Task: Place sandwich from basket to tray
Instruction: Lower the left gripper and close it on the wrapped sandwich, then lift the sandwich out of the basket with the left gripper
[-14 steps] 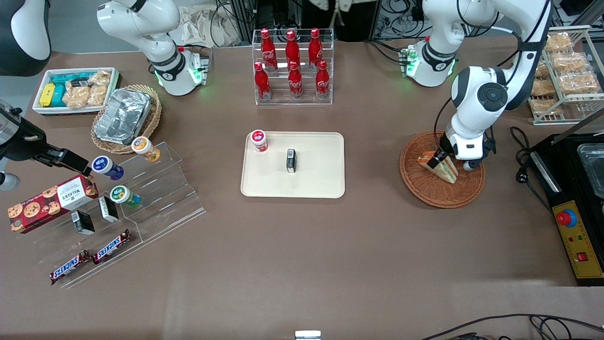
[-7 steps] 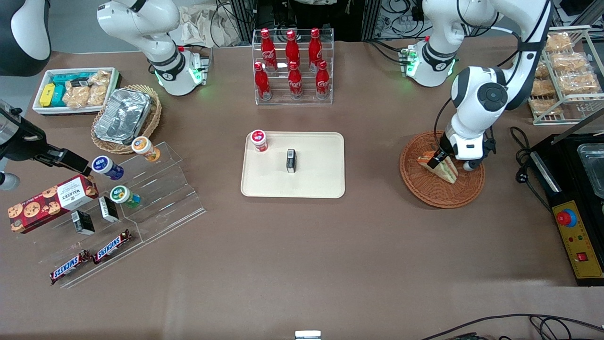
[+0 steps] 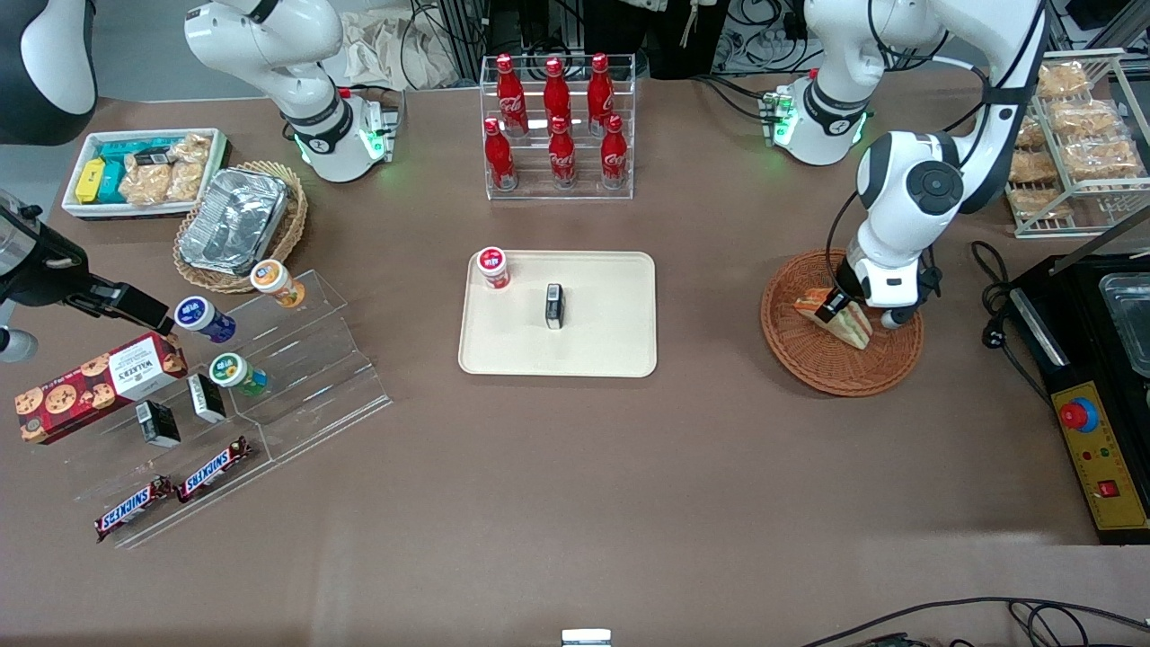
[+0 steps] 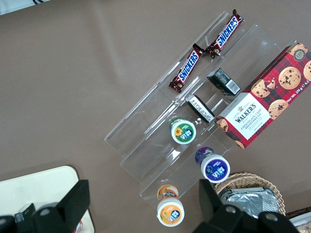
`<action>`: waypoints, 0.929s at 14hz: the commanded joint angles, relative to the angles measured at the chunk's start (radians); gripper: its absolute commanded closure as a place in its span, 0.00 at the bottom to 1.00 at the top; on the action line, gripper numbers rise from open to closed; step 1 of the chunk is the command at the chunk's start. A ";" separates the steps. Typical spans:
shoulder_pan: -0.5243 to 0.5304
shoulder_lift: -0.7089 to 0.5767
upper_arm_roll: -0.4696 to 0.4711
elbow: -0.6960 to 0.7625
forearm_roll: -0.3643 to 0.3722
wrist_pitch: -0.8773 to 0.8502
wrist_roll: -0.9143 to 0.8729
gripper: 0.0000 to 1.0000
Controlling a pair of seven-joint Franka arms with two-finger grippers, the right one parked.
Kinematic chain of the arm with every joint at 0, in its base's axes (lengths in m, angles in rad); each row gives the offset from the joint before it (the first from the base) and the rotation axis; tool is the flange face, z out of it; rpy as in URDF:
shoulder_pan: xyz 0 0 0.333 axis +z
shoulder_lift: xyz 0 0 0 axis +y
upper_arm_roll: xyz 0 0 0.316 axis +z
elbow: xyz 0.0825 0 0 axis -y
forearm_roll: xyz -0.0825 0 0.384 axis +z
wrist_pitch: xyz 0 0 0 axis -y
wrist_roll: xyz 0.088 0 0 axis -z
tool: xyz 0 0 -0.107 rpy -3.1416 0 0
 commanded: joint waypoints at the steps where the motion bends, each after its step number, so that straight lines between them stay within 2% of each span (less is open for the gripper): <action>1: -0.011 -0.011 0.010 0.007 0.014 -0.007 -0.019 0.81; 2: -0.011 -0.020 0.010 0.018 0.014 -0.034 -0.018 0.87; 4: -0.011 -0.051 0.008 0.082 0.014 -0.161 -0.010 0.87; 7: -0.011 -0.057 0.005 0.275 0.014 -0.451 0.001 0.88; 11: -0.010 -0.052 0.004 0.480 0.012 -0.701 0.122 1.00; 13: -0.005 -0.058 0.005 0.573 0.001 -0.808 0.212 1.00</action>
